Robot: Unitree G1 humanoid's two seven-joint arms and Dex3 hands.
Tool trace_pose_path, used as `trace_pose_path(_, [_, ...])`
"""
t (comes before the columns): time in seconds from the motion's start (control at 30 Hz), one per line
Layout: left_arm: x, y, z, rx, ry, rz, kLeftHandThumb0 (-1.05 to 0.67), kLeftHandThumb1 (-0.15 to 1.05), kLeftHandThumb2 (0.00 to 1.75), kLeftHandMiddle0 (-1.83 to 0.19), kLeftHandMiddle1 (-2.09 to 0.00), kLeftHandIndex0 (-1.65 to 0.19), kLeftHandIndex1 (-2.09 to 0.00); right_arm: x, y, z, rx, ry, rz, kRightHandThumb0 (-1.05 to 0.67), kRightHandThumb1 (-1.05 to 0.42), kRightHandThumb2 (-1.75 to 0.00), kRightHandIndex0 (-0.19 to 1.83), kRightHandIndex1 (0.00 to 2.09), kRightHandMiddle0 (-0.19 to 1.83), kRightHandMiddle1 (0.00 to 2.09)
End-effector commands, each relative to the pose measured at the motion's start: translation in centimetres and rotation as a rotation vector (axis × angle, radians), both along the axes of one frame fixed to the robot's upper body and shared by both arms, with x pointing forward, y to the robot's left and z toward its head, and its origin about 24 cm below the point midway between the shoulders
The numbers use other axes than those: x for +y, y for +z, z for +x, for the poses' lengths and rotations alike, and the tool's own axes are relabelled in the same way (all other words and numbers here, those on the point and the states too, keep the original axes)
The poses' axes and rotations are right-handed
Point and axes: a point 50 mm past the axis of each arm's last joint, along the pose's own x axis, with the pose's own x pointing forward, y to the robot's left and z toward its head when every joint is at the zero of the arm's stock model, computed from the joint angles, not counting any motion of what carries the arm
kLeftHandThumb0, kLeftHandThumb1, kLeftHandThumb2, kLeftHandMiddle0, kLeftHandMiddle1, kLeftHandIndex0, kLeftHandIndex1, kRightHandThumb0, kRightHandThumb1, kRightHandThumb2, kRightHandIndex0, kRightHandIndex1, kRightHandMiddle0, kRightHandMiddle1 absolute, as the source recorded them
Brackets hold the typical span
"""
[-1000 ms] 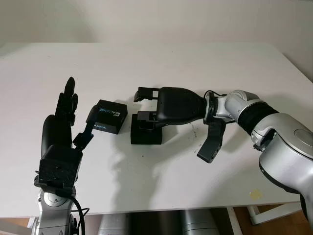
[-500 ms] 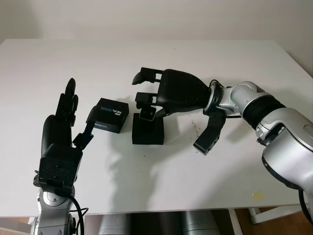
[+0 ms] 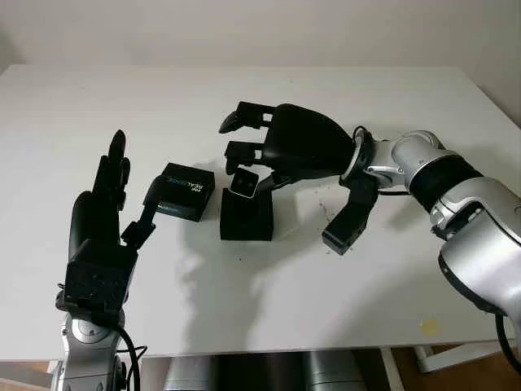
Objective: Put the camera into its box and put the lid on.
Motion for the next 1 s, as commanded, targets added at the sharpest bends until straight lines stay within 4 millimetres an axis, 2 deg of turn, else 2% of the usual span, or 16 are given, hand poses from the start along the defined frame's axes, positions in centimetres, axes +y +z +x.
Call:
trace_pose_path(0.0, [-0.14, 0.46, -0.04, -0.022, 0.0, 0.002, -0.58, 1.05, 0.39, -0.19, -0.06, -0.11, -0.07, -0.37, 0.16, -0.02, 0.011, -0.008, 0.025, -0.38, -0.94, -0.05, 0.18, 0.81, 0.49, 1.21])
trace_pose_path(0.33, [-0.11, 0.44, -0.02, -0.029, -0.001, -0.002, -0.58, 1.05, 0.4, -0.19, -0.06, -0.12, -0.07, -1.02, -0.36, -0.21, 0.095, -0.035, 0.014, -0.36, -0.97, -0.06, 0.13, 0.71, 0.44, 1.19])
trace_pose_path(0.97, [0.11, 0.53, -0.24, -0.026, 0.006, 0.005, -0.58, 1.05, 0.4, -0.19, -0.06, -0.11, -0.06, -1.03, 0.19, -0.8, 0.111, 0.023, 0.014, -0.37, -0.98, -0.06, 0.09, 0.77, 0.4, 1.23])
